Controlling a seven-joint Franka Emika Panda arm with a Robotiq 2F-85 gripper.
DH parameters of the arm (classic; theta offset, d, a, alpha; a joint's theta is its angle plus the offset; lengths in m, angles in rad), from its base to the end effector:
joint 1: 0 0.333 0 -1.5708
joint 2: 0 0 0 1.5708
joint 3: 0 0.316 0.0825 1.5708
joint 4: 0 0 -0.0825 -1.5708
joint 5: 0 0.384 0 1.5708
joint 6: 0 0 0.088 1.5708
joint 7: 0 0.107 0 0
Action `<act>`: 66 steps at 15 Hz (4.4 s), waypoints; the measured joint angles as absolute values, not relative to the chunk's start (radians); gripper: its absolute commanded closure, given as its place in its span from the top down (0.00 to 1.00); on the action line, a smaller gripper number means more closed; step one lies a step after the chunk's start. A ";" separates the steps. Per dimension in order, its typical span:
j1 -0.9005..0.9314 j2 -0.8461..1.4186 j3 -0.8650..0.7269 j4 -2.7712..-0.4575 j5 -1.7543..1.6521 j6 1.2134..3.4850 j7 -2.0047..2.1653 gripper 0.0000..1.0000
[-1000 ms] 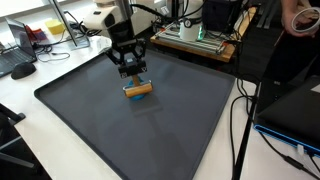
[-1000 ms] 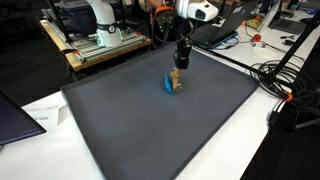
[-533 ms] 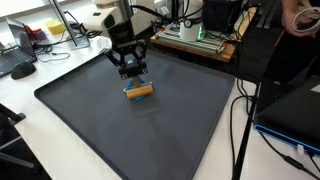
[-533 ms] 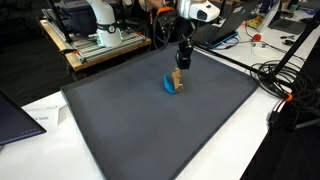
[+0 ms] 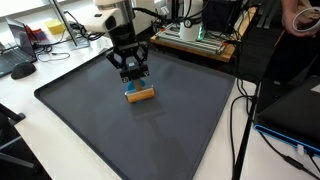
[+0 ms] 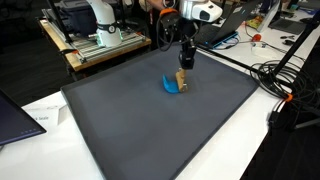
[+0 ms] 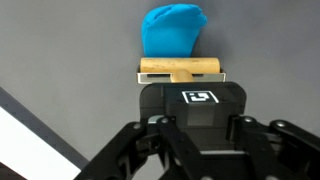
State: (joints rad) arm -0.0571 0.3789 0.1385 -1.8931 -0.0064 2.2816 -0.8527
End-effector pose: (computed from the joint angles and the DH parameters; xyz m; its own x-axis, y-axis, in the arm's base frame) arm 0.6276 0.0462 0.3073 0.5991 0.7995 0.0434 0.8006 -0.5988 -0.0205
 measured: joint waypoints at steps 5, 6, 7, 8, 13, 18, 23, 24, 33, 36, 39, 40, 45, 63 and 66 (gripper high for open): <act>-0.056 0.412 0.171 -1.886 0.047 2.369 -0.853 0.22; -0.056 0.419 0.177 -1.881 0.057 2.383 -0.853 0.22; -0.056 0.426 0.182 -1.876 0.067 2.394 -0.853 0.22; -0.056 0.431 0.185 -1.871 0.078 2.402 -0.853 0.22; -0.057 0.444 0.194 -1.856 0.108 2.412 -0.850 0.22; -0.057 0.434 0.193 -1.825 0.121 2.294 -0.729 0.22; -0.059 0.387 0.192 -1.805 0.198 2.217 -0.648 0.22; -0.059 0.375 0.190 -1.803 0.201 2.217 -0.620 0.22; -0.055 0.332 0.098 -1.745 0.167 2.157 -0.299 0.22; -0.054 0.332 0.068 -1.706 0.139 2.098 -0.201 0.22; -0.051 0.333 0.046 -1.668 0.114 2.047 -0.112 0.22; -0.050 0.333 0.040 -1.656 0.108 2.029 -0.086 0.22; -0.050 0.345 0.006 -1.586 0.107 1.920 0.026 0.22; -0.065 0.444 -0.072 -1.452 0.125 1.815 0.304 0.22; -0.067 0.455 -0.072 -1.445 0.125 1.803 0.306 0.22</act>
